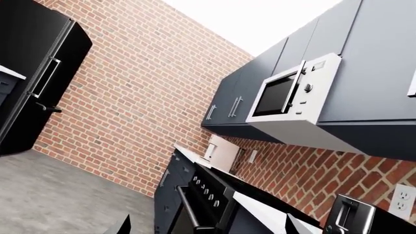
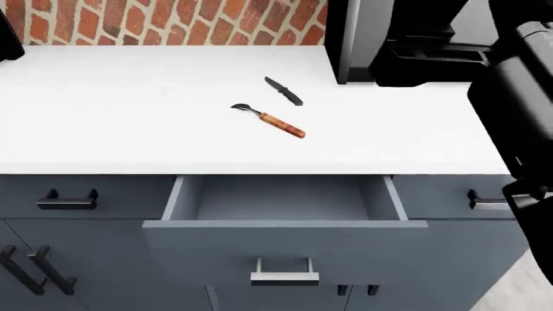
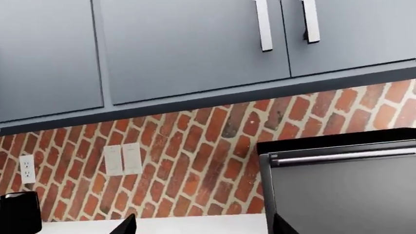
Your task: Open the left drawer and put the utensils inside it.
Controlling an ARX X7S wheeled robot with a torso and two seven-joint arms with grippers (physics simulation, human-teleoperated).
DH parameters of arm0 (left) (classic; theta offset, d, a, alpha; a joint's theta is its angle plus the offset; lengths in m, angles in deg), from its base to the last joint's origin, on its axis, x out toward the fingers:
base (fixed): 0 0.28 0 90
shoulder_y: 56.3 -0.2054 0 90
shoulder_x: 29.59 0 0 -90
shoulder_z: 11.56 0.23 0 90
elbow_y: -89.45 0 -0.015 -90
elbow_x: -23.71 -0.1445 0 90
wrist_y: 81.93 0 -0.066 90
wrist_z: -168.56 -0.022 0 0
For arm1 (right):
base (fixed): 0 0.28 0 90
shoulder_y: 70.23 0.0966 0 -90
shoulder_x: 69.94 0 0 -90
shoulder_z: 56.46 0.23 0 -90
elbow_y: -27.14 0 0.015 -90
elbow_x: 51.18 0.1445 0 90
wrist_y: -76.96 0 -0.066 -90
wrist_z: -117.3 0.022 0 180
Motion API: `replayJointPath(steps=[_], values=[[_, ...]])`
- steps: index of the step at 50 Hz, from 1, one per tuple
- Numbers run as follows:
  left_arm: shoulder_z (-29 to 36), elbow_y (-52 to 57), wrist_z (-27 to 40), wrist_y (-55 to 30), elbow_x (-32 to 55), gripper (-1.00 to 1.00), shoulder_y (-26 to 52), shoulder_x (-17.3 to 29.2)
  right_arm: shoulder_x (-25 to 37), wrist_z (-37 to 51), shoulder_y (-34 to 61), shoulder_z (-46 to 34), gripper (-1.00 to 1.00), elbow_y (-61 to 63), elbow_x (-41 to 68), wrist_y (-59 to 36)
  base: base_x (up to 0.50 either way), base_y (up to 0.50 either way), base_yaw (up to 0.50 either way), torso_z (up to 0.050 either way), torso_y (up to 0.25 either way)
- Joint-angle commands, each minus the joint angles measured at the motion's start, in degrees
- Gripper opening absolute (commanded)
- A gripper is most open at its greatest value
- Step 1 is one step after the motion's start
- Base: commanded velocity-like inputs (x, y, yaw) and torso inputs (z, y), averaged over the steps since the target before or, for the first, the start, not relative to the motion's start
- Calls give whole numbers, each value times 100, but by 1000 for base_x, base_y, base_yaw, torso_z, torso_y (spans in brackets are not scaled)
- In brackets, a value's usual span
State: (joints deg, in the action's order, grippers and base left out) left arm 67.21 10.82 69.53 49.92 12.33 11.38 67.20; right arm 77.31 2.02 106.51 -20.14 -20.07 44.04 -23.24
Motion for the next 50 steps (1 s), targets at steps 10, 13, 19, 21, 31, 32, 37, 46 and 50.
replayJointPath(steps=[10, 13, 19, 21, 31, 32, 37, 46, 50], values=[[-8, -15, 9, 34, -5, 100, -28, -3, -328, -439, 753, -431, 100, -1205, 984, -1161, 0, 0, 0, 0, 0], [-8, -20, 8, 37, -4, 100, -25, -1, -365, -509, 757, -463, 100, -1394, 955, -1205, 0, 0, 0, 0, 0], [-9, -18, 7, 29, -9, 100, -24, -5, -512, -662, 801, -548, 100, -1863, 899, -1322, 0, 0, 0, 0, 0], [-9, -23, 8, 27, -7, 100, -21, -5, -579, -705, 850, -565, 100, -2018, 902, -1369, 0, 0, 0, 0, 0], [-14, -33, 13, 28, 8, 100, -16, -8, -950, -982, 1410, -859, 100, -3021, 752, -2106, 0, 0, 0, 0, 0], [-12, -38, 13, 27, 9, 100, -12, -7, -976, -1006, 1457, -914, 100, -3098, 729, -2212, 0, 0, 0, 0, 0], [-7, -44, 8, 10, 12, 100, 3, -8, -1088, -1079, 1612, -1021, 100, -3350, 681, -2454, 0, 0, 0, 0, 0], [0, -45, 2, -15, 8, 100, 22, -4, -1168, -1193, 1683, -1055, 100, -3595, 537, -2510, 0, 0, 0, 0, 0], [-3, -40, 7, -12, 3, 100, 15, -7, -1157, -1221, 1655, -1046, 100, -3586, 503, -2480, 0, 0, 0, 0, 0]])
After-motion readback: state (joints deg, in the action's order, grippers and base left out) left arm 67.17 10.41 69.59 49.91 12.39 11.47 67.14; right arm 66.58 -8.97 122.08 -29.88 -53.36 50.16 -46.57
